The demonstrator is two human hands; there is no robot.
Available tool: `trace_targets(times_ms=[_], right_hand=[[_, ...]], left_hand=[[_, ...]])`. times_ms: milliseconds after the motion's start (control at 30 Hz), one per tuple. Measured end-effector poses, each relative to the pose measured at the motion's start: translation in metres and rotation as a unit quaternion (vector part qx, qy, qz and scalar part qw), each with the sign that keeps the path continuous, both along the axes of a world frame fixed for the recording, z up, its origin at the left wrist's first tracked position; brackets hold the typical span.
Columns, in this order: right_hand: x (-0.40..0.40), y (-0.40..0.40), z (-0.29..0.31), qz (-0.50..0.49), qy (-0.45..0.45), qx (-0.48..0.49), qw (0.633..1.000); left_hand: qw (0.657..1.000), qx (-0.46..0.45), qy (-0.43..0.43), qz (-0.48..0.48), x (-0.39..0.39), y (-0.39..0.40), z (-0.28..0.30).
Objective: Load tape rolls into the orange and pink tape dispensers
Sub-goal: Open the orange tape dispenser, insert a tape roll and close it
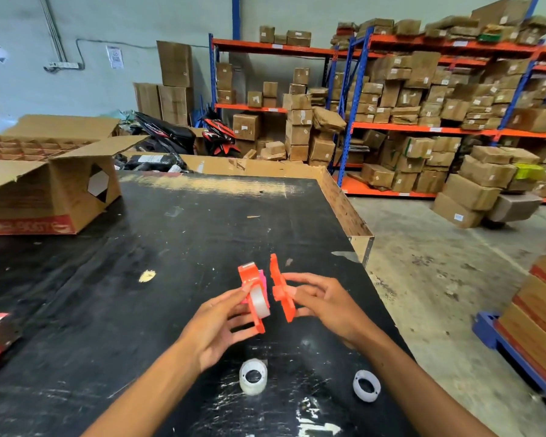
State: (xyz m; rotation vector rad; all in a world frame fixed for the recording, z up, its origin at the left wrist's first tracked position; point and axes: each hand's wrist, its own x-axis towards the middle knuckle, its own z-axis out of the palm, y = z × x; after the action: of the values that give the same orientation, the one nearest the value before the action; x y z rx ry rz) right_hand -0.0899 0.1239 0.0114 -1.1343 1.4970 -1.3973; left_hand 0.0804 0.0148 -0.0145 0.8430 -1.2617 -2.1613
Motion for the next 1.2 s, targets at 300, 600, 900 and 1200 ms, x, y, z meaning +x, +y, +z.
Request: trace_targets(times_ms=[300, 600, 900, 1200], right_hand=[[0.022, 0.019, 0.004, -0.019, 0.045, -0.023, 0.999], [0.036, 0.022, 0.003, -0.012, 0.063, -0.052, 0.997], [0.041, 0.027, 0.014, 0.03, 0.032, -0.087, 0.995], [0.037, 0.012, 0.034, -0.022, 0.124, -0.1, 0.987]], left_hand=[[0.999, -0.004, 0.023, -0.049, 0.002, 0.01, 0.002], [0.995, -0.087, 0.035, -0.035, 0.01, 0.02, 0.014], [0.984, -0.172, 0.047, -0.028, 0.018, 0.023, 0.027], [0.976, -0.212, 0.049, -0.021, 0.016, 0.018, 0.038]])
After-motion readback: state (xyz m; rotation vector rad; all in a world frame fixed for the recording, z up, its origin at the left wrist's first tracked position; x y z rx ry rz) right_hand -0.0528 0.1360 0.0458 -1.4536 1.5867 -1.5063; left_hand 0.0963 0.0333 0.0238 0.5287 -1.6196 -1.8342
